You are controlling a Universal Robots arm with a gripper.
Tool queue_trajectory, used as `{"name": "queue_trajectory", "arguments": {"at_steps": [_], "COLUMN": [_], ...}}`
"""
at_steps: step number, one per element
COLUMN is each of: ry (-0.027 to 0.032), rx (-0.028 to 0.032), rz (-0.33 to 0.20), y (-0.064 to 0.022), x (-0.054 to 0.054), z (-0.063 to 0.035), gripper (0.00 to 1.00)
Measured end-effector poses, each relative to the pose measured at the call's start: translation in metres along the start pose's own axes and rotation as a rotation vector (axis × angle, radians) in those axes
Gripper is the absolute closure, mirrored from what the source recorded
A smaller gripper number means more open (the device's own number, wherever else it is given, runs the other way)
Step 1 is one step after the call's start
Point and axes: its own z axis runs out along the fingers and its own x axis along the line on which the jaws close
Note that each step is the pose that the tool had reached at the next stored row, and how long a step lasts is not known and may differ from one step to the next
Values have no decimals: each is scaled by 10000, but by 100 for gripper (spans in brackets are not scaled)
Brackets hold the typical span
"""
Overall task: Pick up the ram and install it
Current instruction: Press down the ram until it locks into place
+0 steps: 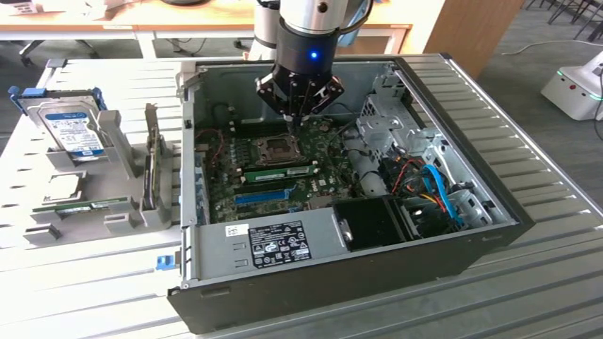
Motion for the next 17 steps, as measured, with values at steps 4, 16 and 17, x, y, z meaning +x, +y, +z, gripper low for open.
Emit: {"name": "queue_trajectory", "arguments": {"at_steps": [4,16,17], "ry": [0,3,2], "rx": [0,2,1], "rz": [0,-75,-76], "y": [0,0,0], "x": [0,0,0], "z": [0,0,0], "gripper": [89,89,89]}}
